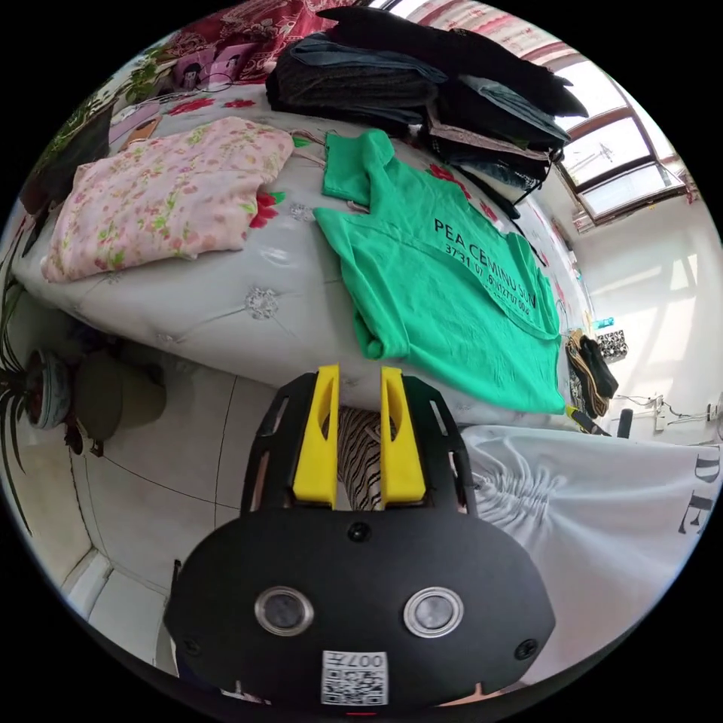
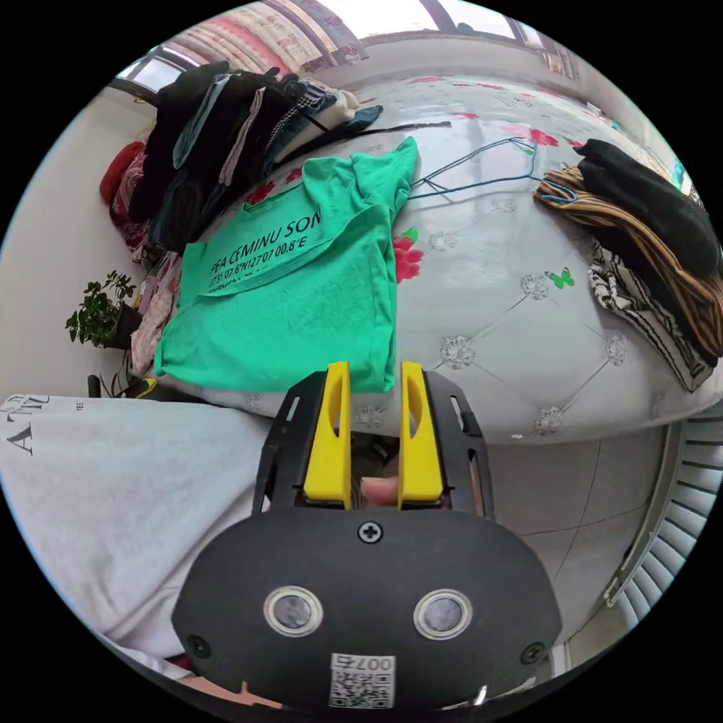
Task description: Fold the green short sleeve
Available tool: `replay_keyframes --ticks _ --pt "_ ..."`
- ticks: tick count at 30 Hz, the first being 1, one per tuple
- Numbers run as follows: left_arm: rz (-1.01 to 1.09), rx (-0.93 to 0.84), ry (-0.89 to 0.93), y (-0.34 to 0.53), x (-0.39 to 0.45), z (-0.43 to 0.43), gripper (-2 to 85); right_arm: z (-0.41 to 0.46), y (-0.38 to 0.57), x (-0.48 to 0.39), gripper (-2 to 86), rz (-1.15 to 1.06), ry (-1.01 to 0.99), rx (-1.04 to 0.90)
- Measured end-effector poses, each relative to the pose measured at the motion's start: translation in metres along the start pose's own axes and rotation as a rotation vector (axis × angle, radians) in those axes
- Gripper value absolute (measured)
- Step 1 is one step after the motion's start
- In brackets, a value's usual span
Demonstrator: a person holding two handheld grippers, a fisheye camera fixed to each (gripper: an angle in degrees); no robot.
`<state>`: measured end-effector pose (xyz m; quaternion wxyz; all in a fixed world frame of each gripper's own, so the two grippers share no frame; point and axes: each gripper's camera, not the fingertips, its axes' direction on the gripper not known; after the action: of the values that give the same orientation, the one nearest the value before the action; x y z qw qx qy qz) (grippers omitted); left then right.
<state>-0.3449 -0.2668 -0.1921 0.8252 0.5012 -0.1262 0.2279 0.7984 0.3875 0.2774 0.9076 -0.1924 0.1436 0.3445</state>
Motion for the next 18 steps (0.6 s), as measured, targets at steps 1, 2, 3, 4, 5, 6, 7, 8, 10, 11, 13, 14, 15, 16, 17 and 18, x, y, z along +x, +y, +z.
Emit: replay_keyframes --ticks 1,2,3,4,5,6,7,8,10,11,13,14,15,16,17,18 --pt "0.009 -0.011 -0.003 0.001 0.007 0.010 9.7 0.005 0.001 -0.001 2.8 -0.011 -0.003 -0.022" --pt "0.031 -0.019 -0.020 0.001 0.015 0.019 9.8 0.007 0.001 -0.002 2.5 -0.018 -0.004 -0.031" --pt "0.048 -0.021 -0.035 0.001 0.020 0.022 9.8 0.011 -0.001 -0.006 1.9 -0.039 -0.006 -0.051" --pt "0.082 -0.026 -0.087 -0.002 0.029 0.030 9.4 0.015 -0.004 -0.010 1.4 -0.064 0.011 -0.068" --pt "0.095 -0.039 -0.148 -0.005 0.035 0.037 8.3 0.016 -0.005 -0.012 1.1 -0.076 0.027 -0.075" --pt "0.086 -0.050 -0.181 -0.007 0.038 0.039 7.5 0.017 -0.007 -0.016 0.5 -0.099 0.062 -0.082" --pt "0.084 -0.042 -0.221 -0.009 0.042 0.039 6.5 0.016 -0.009 -0.018 0.2 -0.120 0.081 -0.080" --pt "0.107 -0.020 -0.219 -0.009 0.046 0.036 6.4 0.015 -0.011 -0.019 0.1 -0.127 0.084 -0.078" --pt "0.143 0.007 -0.228 -0.007 0.052 0.030 6.2 0.007 -0.014 -0.017 -0.1 -0.134 0.100 -0.056" --pt "0.171 0.018 -0.221 -0.005 0.055 0.026 6.3 0.004 -0.014 -0.017 -0.1 -0.135 0.095 -0.050" --pt "0.202 0.047 -0.239 0.002 0.059 0.018 6.7 -0.002 -0.015 -0.012 -0.1 -0.127 0.059 -0.032" --pt "0.243 0.066 -0.240 0.008 0.063 0.014 7.4 -0.003 -0.015 -0.012 -0.1 -0.123 0.053 -0.028" --pt "0.263 0.072 -0.239 0.010 0.065 0.013 7.9 -0.004 -0.014 -0.011 0.0 -0.121 0.041 -0.022" --pt "0.300 0.077 -0.237 0.015 0.069 0.012 9.1 -0.004 -0.014 -0.012 0.1 -0.127 0.035 -0.021" --pt "0.337 0.077 -0.233 0.020 0.074 0.013 10.4 -0.003 -0.014 -0.013 0.2 -0.125 0.039 -0.021" --pt "0.348 0.077 -0.235 0.021 0.077 0.015 10.6 0.000 -0.014 -0.014 0.5 -0.123 0.049 -0.030"
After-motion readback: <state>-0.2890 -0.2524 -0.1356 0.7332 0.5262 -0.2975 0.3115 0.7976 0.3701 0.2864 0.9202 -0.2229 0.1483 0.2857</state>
